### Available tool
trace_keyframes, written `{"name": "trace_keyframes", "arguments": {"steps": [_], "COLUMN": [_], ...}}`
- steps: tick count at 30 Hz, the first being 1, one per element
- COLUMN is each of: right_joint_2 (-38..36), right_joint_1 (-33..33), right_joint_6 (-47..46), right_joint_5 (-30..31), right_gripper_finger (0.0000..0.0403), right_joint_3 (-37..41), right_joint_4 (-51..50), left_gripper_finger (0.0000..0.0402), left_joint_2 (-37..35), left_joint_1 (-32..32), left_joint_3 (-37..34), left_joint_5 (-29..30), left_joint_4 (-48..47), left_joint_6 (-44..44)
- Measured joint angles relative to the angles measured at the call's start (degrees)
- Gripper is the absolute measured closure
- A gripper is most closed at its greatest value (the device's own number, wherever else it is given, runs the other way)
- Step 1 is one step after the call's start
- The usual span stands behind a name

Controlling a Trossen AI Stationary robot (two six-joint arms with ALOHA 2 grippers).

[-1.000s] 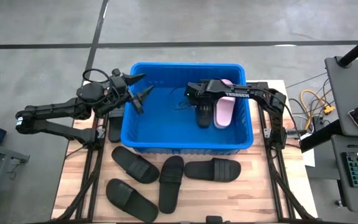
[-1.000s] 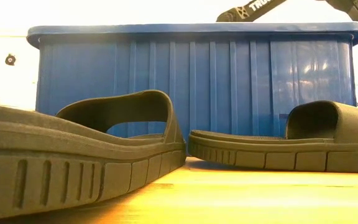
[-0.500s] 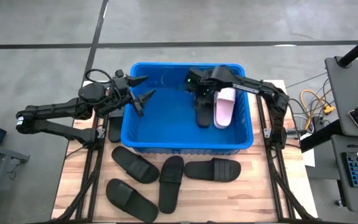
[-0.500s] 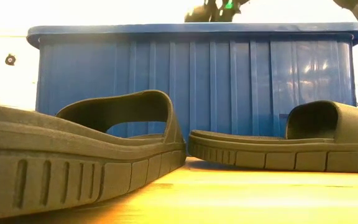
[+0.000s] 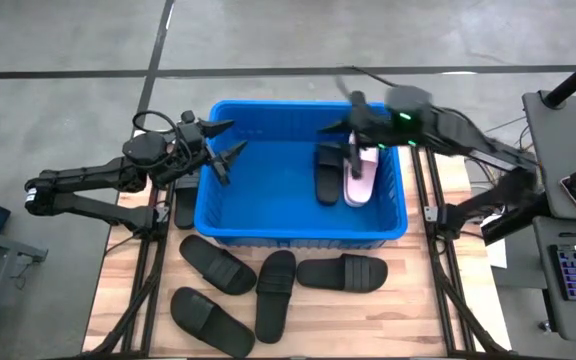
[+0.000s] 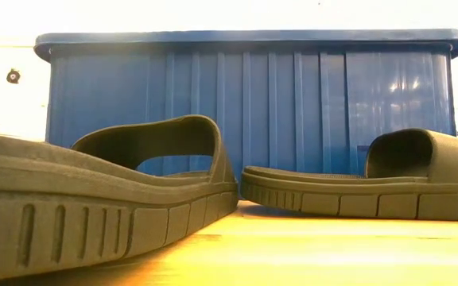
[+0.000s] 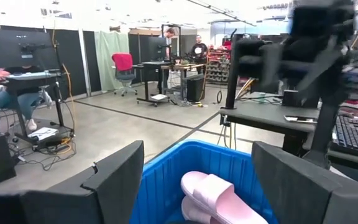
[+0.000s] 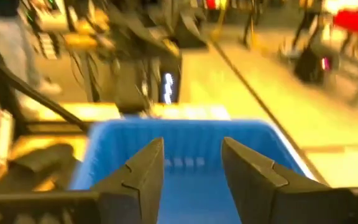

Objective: Pick and place slides into bin
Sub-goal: Put the black slide into the blue bin

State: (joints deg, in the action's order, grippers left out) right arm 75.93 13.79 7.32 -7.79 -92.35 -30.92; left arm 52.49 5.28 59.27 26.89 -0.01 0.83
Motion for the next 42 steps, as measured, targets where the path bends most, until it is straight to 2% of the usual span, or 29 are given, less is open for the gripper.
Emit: {"name": "trace_keyframes", "arguments": {"steps": [10,15,21,27,34,42], "right_joint_2": [-22.4,-29.4,-36.3,-41.5,-48.9,-54.8], "right_joint_1": [-5.0,-7.4,-7.5,-7.6,-7.5,-7.5], "right_joint_6": [-14.7,-13.4,-14.8,-19.2,-16.6,-17.1], "right_joint_5": [0.4,0.4,2.1,2.0,6.2,6.5], "right_gripper_finger": [0.0306,0.0338,0.0375,0.0393,0.0394,0.0394], "right_joint_3": [28.1,39.6,50.5,56.9,62.4,66.5], "right_joint_4": [18.0,30.1,38.4,40.7,40.6,40.7], "left_gripper_finger": [0.0119,0.0119,0.0119,0.0119,0.0119,0.0119], "left_joint_2": [0.0,0.0,0.0,0.0,0.0,0.0], "left_joint_1": [0.0,0.0,0.0,0.0,0.0,0.0], "left_joint_3": [-0.1,-0.2,-0.6,-0.7,-0.7,-0.8], "left_joint_5": [0.0,0.0,0.0,0.0,0.0,-2.7], "left_joint_4": [0.0,0.0,-0.1,-0.7,-3.6,-7.3], "left_joint_6": [0.1,0.1,0.1,0.0,-0.5,-1.9]}}
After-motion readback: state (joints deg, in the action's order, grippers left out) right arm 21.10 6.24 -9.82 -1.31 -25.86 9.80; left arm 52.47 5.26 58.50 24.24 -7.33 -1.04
